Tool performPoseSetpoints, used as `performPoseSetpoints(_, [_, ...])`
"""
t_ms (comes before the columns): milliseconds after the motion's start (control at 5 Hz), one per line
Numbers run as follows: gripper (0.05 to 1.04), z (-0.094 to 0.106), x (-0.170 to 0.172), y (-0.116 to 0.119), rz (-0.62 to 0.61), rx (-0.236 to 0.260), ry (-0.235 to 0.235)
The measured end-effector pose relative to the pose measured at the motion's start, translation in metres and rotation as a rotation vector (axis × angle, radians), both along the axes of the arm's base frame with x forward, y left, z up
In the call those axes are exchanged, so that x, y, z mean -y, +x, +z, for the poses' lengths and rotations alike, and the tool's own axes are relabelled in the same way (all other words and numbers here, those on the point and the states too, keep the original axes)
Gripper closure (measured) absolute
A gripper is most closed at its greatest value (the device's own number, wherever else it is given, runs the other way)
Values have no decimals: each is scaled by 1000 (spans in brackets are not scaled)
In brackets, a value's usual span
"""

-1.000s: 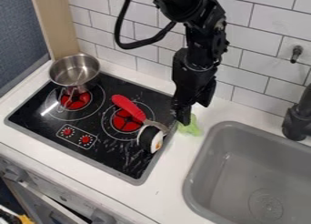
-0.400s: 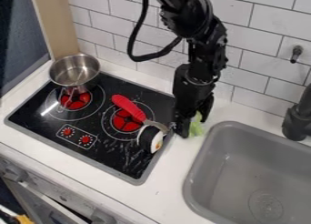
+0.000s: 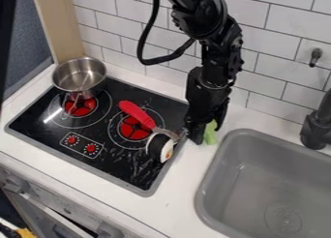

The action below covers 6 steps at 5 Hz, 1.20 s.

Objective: Moves the green object to the centre of the right and left burner

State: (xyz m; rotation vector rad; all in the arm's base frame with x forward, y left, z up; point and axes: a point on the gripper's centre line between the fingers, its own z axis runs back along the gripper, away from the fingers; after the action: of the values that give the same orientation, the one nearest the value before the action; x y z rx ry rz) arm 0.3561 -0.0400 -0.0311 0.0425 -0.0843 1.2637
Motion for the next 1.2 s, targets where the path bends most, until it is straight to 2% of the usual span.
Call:
performPoseSetpoints(200, [362, 4, -2, -3, 10, 10, 5])
performPoseSetpoints(400, [362, 31, -9, -1, -5, 72, -10])
performPoseSetpoints(600, [362, 53, -35, 0, 12, 115, -7])
performPoseSetpoints(800, [362, 74, -68, -6, 54, 133, 22])
performPoseSetpoints(1000, [362, 75, -119, -28, 181, 119, 52])
performPoseSetpoints(1200, [362, 72, -143, -47, 238, 101, 88])
